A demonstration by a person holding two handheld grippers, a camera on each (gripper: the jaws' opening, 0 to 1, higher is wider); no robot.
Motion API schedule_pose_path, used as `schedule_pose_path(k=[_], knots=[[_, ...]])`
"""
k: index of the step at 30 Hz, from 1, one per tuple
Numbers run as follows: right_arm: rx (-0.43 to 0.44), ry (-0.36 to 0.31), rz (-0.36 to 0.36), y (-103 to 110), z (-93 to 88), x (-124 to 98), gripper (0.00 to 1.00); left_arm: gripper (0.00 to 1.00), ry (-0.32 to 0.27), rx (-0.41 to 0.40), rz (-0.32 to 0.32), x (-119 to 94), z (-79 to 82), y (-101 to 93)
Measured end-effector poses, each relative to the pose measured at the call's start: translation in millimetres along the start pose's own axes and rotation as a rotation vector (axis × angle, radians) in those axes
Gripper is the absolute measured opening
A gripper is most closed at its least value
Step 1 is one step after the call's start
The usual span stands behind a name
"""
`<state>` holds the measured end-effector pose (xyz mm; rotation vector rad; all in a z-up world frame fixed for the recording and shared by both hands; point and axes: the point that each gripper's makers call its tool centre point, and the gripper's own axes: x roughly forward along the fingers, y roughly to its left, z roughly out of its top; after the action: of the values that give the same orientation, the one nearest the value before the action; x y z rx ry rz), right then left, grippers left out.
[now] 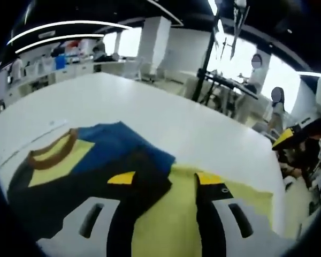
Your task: Fold the garment on the visible template until the final outline fits inside the template.
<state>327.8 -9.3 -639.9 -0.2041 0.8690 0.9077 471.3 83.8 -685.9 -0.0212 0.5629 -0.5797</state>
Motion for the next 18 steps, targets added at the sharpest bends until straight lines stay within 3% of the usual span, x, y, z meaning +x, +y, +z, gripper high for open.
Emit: schedule_pose_path(k=[9,12,18], knots=[[-0.014,0.002,0.004,1.5,-0.3,1.6,0.99,0.93,-0.019,-0.030,0.078,-19.2,3.4,16.7],[-0.017,0.000,0.002,0.6,0.0,2.0,0.99,0.99,-0.017,-0.033,0.099,-29.7,3.6,22.8],[-0.023,-0.005,0.006,1.7,0.7,3.6,0.99,0.99,-0.013,-0.023,0.134,-51.1,2.1,33.5]])
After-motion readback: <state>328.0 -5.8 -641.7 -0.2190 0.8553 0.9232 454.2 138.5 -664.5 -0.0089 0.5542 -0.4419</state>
